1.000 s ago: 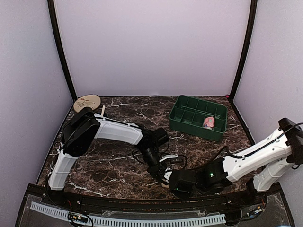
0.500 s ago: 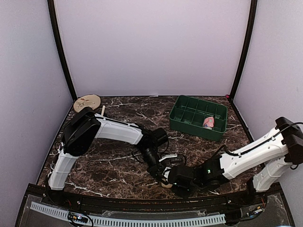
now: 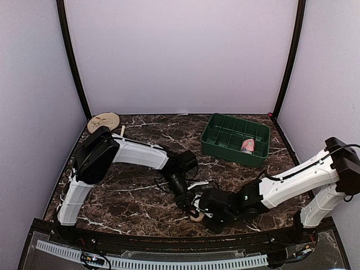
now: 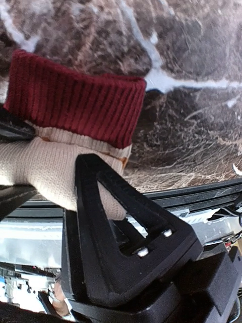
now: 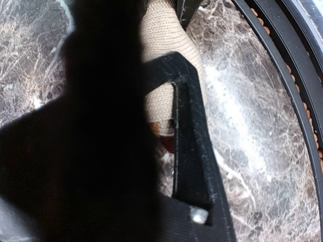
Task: Roll the socks
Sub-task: Roll the sock at the center of the board, then pick up the sock from the center of the board, then move the storage box to the center of the board, then place the sock in the storage box.
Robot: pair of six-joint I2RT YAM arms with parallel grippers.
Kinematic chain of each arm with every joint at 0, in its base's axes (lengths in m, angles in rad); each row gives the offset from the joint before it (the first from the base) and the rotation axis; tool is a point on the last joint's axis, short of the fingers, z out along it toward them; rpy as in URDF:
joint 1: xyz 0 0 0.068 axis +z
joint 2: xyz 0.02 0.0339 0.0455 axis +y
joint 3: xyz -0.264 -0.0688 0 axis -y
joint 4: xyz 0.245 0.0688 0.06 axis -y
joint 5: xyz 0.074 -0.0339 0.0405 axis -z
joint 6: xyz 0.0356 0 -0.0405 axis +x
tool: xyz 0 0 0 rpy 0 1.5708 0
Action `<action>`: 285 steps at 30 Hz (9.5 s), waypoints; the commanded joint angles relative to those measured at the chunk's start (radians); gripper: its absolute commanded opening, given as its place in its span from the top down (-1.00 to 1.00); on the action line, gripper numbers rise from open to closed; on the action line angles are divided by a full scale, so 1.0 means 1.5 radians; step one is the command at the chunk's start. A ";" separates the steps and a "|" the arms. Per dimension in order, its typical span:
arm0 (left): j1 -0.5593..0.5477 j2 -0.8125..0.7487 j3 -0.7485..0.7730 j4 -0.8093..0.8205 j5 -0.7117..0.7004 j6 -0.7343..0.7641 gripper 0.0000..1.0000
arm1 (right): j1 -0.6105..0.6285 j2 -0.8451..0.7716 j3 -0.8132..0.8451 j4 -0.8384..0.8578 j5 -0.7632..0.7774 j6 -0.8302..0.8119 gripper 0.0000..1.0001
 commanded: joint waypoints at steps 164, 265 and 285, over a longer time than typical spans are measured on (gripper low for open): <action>-0.118 -0.183 -0.219 0.204 -0.513 -0.097 1.00 | -0.463 -0.282 -0.096 0.052 -0.308 0.342 -0.18; 0.120 -0.410 -0.062 0.090 -0.798 -0.591 1.00 | -0.293 0.259 0.580 -0.193 0.045 0.387 0.43; -0.020 -0.148 0.276 -0.377 -1.120 -0.788 1.00 | -0.345 -0.103 0.276 -0.109 0.167 0.309 0.41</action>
